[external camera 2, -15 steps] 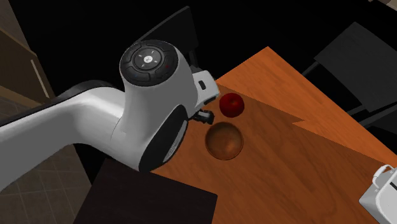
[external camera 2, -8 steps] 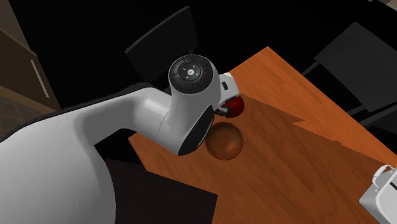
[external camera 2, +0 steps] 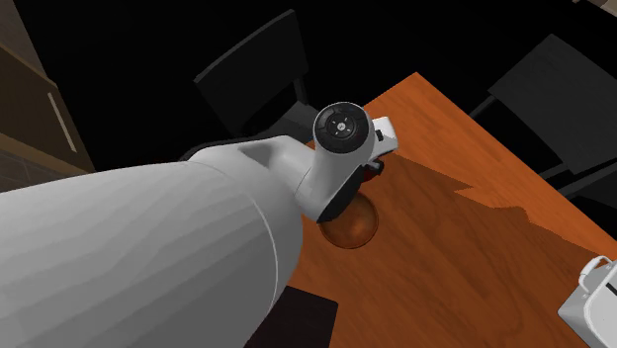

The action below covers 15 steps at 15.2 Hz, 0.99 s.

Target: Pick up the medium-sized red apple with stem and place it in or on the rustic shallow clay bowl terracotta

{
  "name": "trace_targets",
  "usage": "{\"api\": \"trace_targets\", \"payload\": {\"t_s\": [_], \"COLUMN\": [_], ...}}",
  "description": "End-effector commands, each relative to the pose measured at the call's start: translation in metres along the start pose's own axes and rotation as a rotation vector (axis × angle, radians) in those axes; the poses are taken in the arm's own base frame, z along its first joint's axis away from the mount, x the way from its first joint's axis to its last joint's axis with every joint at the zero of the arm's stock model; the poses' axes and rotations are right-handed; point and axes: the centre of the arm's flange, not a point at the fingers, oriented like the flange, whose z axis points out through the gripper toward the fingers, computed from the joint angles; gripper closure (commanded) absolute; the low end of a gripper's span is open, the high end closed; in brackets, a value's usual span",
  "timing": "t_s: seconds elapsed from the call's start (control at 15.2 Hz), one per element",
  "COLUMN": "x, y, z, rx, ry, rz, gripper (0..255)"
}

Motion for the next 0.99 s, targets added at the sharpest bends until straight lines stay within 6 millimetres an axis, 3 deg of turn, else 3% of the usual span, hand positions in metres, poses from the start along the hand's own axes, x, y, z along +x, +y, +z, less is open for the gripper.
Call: {"api": "trace_targets", "payload": {"t_s": [0.0, 0.53, 0.92], "x": [0.013, 0.016, 0.016], "y": [0.011, 0.014, 0.014], "z": [0.017, 0.06, 0.06], "rx": [-0.008, -0.009, -0.009], "ry": [0.026, 0.031, 0.031], "rz": [0.023, 0.028, 0.028], "gripper": [0, 0, 0]}}
